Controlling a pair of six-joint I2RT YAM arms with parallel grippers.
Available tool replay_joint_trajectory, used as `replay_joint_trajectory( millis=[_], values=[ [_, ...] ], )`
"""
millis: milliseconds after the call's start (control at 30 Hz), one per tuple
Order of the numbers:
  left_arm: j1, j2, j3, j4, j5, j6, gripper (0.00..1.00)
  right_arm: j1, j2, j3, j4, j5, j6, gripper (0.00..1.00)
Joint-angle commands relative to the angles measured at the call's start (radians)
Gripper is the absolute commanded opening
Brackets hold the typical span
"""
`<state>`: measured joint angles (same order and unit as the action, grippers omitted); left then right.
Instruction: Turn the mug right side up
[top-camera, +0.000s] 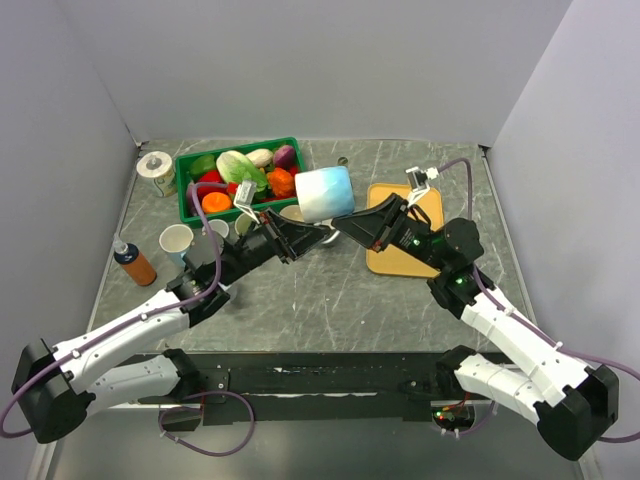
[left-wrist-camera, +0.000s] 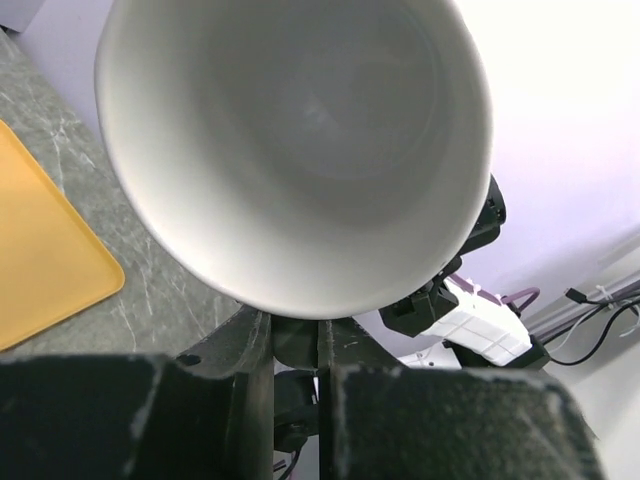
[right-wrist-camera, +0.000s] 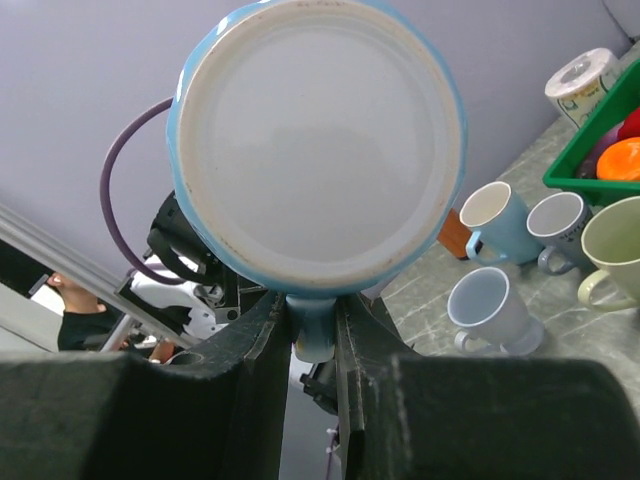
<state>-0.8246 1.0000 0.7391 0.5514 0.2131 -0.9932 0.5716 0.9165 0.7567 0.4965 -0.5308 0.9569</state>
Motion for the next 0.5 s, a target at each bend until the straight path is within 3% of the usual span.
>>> replay_joint_trajectory(
  millis=[0,200,233,267,333,367,433,467],
  values=[
    [-0.005,-0.034,0.013,0.015,-0.038,0.044,0.01,0.014,-0.002,0.023,0.074,0.011,-0.007,0.00],
    [-0.007,-0.070,0.009,-0.024,-0.098,0.077,0.01,0.016,0.010,0.044,0.013,0.008,-0.037,0.02],
    [-0.007,-0.073,0.009,-0.031,-0.107,0.080,0.01,0.017,0.010,0.041,0.017,0.008,-0.041,0.09],
    [-0.007,-0.077,0.016,-0.048,-0.116,0.085,0.01,0.016,0.009,0.038,0.022,0.005,-0.046,0.28],
    [-0.007,-0.086,0.028,-0.115,-0.156,0.111,0.01,0.016,0.008,0.041,-0.021,0.018,-0.056,0.44],
    [-0.008,-0.089,0.043,-0.143,-0.175,0.120,0.01,0.016,0.007,0.046,-0.045,0.035,-0.079,0.57],
    [-0.008,-0.098,0.058,-0.233,-0.208,0.151,0.01,0.016,0.004,0.061,-0.143,0.060,-0.104,0.68],
    [-0.008,-0.104,0.072,-0.261,-0.243,0.162,0.01,0.016,-0.001,0.067,-0.182,0.075,-0.139,0.85]
  ],
)
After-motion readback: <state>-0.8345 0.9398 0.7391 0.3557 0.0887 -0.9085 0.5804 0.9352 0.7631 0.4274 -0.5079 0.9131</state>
